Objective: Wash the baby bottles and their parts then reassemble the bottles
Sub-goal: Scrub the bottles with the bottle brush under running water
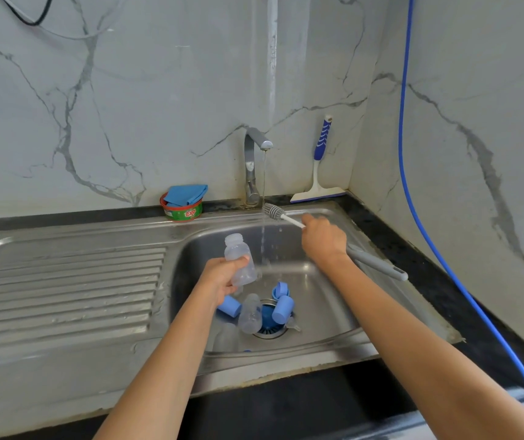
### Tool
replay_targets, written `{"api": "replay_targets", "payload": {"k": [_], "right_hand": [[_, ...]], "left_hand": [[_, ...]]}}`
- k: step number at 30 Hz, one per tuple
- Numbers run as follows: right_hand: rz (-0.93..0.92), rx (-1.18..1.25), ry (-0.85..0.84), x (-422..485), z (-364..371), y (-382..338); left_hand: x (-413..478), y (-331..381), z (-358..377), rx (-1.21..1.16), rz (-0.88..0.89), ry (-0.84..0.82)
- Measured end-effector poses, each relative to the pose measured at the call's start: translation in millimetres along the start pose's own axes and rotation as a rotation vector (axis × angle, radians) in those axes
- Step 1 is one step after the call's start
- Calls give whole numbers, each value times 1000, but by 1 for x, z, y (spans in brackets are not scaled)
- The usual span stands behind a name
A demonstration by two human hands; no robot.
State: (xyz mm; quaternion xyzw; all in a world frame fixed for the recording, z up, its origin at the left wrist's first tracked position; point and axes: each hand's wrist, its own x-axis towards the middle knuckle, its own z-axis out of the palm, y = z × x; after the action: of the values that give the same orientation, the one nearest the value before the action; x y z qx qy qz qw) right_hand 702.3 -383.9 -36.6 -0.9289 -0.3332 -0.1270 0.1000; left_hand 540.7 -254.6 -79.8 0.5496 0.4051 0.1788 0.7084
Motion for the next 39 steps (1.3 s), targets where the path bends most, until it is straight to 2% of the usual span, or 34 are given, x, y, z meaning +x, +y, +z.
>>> {"api": "replay_targets", "payload": {"k": [12,18,30,39], "right_hand": [[-39,92,36,5,-3,-30],[37,148,82,-5,-4,-14],[165,195,102,-18,25,-9],[180,178,83,-12,34,-11]], "left_hand": [[6,3,-4,-11,-7,6],[11,12,11,-210,-107,-32],[57,41,60,-839,-222,-66],[92,59,81,-829,-205,-69]]}}
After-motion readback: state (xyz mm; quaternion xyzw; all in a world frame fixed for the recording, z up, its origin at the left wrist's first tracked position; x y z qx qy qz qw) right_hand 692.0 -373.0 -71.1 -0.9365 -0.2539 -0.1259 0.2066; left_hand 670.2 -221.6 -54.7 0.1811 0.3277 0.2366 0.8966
